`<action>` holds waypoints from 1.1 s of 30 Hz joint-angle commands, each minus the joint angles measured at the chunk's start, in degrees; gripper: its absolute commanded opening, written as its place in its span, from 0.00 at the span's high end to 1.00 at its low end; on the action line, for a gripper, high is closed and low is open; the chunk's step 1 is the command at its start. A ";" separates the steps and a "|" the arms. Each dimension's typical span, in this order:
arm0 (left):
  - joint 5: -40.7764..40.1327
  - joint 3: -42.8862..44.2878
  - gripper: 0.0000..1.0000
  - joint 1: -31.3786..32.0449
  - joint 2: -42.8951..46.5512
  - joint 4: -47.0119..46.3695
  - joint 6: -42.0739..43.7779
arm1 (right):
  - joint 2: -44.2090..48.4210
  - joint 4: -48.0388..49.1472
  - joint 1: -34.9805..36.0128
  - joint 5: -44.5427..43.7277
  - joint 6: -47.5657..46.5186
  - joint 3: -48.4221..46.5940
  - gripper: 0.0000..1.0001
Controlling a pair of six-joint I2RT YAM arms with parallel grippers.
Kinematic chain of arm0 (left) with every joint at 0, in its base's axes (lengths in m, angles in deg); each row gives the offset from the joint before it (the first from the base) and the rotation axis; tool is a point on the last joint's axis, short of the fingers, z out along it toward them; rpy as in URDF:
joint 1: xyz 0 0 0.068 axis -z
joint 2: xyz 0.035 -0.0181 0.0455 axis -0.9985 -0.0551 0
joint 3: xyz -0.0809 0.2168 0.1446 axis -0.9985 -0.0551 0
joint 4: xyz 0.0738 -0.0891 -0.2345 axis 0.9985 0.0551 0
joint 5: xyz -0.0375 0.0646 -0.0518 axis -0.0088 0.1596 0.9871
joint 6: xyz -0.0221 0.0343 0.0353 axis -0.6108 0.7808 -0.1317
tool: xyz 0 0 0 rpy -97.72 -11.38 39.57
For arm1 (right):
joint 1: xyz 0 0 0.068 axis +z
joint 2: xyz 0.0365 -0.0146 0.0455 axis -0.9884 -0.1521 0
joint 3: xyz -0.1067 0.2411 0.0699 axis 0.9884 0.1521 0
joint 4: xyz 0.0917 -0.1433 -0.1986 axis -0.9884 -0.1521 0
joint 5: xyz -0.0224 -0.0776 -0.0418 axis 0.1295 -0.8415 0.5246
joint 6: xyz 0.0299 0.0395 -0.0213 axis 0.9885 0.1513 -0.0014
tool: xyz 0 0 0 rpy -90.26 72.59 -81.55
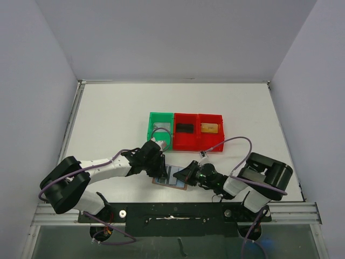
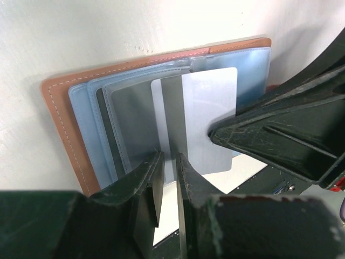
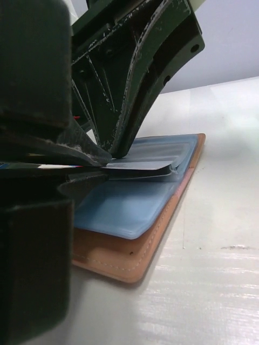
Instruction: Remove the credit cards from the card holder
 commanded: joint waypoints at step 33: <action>-17.02 1.44 0.68 0.52 17.25 5.87 0.76 | 43.07 -33.08 2.90 -14.48 -29.25 -2.26 1.00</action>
